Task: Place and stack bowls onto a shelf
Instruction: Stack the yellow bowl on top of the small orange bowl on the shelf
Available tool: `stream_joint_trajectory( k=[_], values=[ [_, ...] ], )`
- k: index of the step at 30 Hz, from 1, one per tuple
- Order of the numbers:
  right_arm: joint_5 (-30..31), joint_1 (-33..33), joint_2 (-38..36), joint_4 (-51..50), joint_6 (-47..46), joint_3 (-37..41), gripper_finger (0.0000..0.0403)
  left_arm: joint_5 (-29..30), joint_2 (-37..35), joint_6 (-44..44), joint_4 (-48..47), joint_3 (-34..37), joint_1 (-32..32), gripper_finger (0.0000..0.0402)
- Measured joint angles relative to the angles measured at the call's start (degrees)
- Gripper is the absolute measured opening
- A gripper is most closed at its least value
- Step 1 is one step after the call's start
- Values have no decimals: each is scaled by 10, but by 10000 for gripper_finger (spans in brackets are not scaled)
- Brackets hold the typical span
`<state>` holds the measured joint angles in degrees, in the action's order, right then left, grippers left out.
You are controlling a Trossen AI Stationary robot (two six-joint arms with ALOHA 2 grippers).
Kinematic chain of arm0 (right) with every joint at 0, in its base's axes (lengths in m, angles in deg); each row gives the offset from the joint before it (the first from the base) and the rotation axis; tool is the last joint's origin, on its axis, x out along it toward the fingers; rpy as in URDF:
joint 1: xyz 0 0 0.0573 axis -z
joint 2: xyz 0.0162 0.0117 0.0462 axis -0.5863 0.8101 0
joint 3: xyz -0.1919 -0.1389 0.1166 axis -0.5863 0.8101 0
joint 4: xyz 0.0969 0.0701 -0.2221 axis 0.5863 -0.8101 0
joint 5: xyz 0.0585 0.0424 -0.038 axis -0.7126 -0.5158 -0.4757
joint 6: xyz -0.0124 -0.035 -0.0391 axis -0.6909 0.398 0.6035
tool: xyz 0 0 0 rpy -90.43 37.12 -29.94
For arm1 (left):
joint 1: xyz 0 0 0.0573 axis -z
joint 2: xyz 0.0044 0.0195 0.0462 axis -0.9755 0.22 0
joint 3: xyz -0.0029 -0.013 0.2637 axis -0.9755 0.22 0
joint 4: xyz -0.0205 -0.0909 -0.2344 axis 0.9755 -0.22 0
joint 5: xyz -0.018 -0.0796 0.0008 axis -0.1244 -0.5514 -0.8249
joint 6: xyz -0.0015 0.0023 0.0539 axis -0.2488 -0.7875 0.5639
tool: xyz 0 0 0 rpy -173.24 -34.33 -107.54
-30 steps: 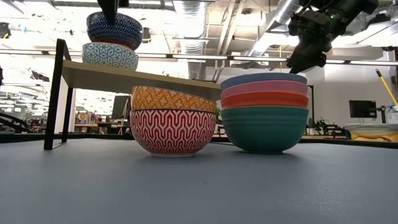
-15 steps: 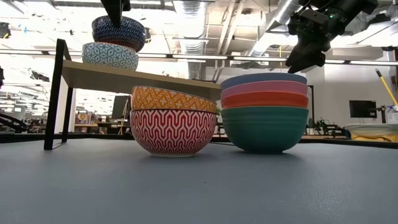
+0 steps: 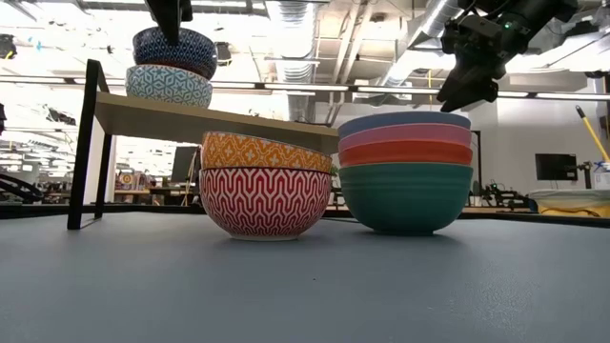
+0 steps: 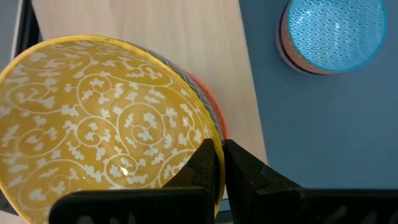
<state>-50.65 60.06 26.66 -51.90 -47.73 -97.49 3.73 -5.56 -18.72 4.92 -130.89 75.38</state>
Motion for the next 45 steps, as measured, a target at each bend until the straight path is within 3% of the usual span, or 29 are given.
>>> stream_joint_trajectory(
  k=[9,14,45],
  values=[
    [7,0,0,3,2,0,230,-4,1,4,6,2,0,0],
    [9,0,0,4,2,0,230,-19,2,-9,10,37,4,0],
    [9,0,0,4,0,0,230,-24,2,-9,16,36,6,0]
  ],
)
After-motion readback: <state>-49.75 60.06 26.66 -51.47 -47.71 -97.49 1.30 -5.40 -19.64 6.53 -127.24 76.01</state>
